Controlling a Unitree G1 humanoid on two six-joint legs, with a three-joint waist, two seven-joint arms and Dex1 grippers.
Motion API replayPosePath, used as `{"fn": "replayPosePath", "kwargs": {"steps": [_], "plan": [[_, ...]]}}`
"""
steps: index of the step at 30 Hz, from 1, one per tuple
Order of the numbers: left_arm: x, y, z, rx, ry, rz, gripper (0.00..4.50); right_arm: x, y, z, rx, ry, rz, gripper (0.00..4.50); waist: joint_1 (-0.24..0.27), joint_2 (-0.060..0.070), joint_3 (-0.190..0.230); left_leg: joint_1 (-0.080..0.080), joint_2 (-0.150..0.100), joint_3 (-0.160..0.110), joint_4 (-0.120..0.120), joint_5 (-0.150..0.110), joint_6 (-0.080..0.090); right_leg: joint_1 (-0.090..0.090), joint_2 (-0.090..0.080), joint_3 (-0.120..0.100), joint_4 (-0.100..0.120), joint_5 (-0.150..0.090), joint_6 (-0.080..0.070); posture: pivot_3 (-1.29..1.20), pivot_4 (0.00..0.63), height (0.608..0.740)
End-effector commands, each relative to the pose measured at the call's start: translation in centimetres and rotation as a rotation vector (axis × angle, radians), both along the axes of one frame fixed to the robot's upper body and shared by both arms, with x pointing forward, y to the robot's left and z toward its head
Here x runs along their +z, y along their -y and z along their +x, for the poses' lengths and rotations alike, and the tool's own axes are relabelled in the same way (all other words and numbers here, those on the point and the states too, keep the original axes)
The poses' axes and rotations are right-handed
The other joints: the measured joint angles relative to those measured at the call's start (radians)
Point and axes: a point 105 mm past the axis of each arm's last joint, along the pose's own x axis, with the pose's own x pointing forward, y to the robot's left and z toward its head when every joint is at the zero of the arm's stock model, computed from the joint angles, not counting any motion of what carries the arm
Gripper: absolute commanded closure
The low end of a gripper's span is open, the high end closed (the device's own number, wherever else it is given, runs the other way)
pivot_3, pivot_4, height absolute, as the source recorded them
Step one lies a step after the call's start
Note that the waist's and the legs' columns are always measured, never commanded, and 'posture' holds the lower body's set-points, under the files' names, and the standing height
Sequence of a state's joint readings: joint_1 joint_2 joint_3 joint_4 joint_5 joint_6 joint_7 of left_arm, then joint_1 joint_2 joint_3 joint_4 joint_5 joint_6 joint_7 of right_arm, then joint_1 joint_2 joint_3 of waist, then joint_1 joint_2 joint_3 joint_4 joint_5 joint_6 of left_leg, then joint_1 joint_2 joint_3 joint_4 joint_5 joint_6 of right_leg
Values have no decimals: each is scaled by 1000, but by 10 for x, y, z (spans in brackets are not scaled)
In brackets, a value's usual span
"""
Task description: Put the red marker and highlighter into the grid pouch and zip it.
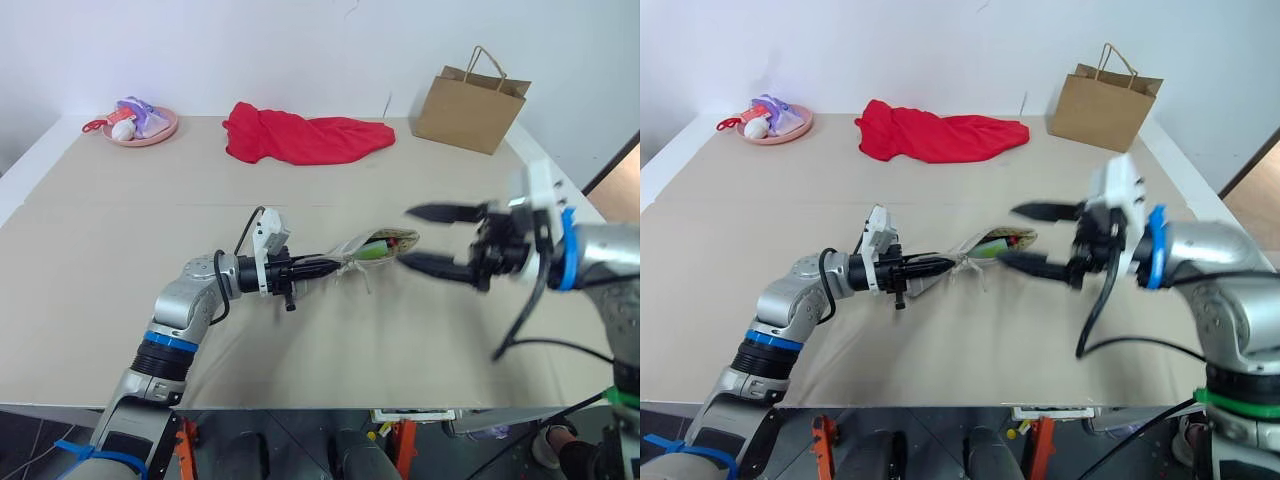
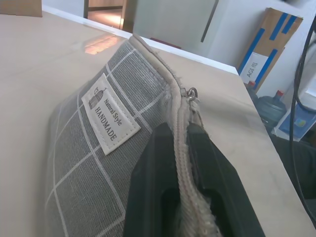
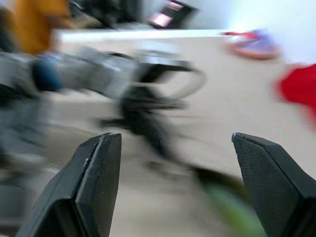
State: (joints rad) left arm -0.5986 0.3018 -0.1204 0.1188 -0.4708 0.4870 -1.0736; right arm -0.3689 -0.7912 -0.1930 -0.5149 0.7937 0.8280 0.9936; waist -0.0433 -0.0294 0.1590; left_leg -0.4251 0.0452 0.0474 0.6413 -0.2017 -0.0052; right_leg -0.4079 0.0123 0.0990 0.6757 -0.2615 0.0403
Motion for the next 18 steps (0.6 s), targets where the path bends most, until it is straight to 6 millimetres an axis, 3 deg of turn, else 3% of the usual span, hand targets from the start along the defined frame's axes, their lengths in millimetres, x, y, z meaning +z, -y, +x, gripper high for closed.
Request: {"fn": "replayPosePath", "kwargs": {"steps": [1, 3, 6, 11, 18], "plan": [[6, 1, -3, -6, 54, 4, 4500, -26, -1, 3, -105, -74, -56, 626, 0, 0, 0, 0, -1, 0, 0, 0, 0, 0, -1, 1, 0, 0, 0, 0, 150, 740], [1, 4, -5, -17, 75, 29, 4500, -51, 0, 8, -188, -157, -52, 626, 0, -2, -1, 0, -1, 0, 1, 0, 0, 0, -1, 2, 0, 0, 3, 0, 150, 740], [0, 4, -6, -24, 85, 35, 4500, -69, 2, 16, -272, -177, -68, 626, -2, -2, -1, 0, -1, 1, 2, 0, 0, 0, -1, 3, 0, -1, 4, 0, 150, 740], [1, 6, -6, -31, 93, 35, 4500, -68, -2, 31, -319, -175, -28, 626, -2, -2, -1, 1, 0, 2, 4, 0, 0, 0, 0, 3, 1, -1, 7, 0, 150, 740], [1, 7, -7, -34, 95, 35, 4500, -58, -16, 35, -261, -149, -16, 626, -2, -2, -1, 1, 0, 2, 2, 0, 0, 0, 1, 3, 1, -1, 6, 0, 150, 740]]}}
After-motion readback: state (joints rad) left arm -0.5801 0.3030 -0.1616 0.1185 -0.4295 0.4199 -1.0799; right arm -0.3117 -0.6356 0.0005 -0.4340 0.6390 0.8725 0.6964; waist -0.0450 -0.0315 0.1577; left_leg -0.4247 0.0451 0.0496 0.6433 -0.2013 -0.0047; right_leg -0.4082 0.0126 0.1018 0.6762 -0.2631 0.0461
